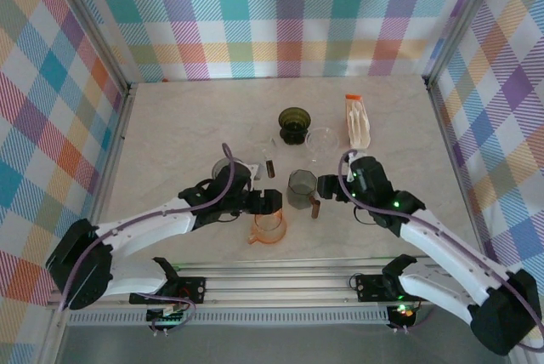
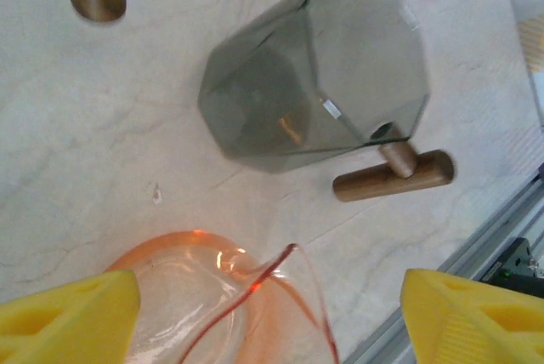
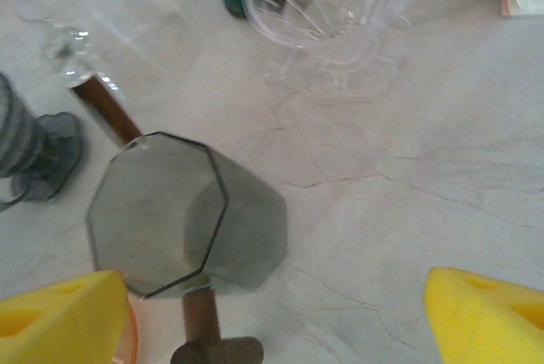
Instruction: Place the coffee filter in the dripper
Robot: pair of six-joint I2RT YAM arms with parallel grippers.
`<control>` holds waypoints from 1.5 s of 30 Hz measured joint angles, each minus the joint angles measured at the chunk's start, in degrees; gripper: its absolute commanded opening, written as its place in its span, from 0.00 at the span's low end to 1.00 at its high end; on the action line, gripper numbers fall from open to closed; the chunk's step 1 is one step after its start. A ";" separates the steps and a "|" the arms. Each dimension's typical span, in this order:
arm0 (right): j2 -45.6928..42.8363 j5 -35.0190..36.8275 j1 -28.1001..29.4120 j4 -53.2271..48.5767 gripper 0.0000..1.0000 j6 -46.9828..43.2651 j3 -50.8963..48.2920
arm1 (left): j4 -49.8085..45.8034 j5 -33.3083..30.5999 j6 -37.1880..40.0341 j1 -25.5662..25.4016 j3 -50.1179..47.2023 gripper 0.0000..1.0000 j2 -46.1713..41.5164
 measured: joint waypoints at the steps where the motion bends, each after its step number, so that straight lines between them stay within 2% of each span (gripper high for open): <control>1: 2.58 -0.57 -1.16 -0.04 0.79 -0.55 1.14 | -0.48 -0.85 -0.26 0.00 0.46 0.98 -1.38; 7: 16.68 -4.24 -7.04 1.44 0.77 -2.58 7.72 | -3.87 -6.32 -0.98 0.00 2.27 1.00 -8.72; 15: 23.02 -4.59 -5.79 8.15 0.74 3.41 8.94 | -9.51 -13.49 -3.19 0.00 -3.17 1.00 -19.93; 17: 24.87 -3.93 -4.85 9.46 0.70 4.94 9.14 | -10.54 -14.56 -3.91 0.00 -4.28 1.00 -21.68; 22: 30.40 -3.02 -4.04 11.39 0.64 7.69 11.10 | -11.72 -15.96 -4.63 0.00 -5.53 1.00 -22.82; 34: 37.07 -0.66 -4.04 12.94 0.54 10.23 16.39 | -11.72 -16.00 -5.86 0.00 -7.91 1.00 -24.22; 37: 38.25 -0.24 -4.04 12.98 0.48 10.21 17.07 | -11.76 -16.00 -5.86 0.00 -7.93 1.00 -25.16; 45: 40.04 0.98 -4.04 12.98 0.23 9.81 17.55 | -12.39 -16.02 -6.38 0.00 -8.37 1.00 -27.78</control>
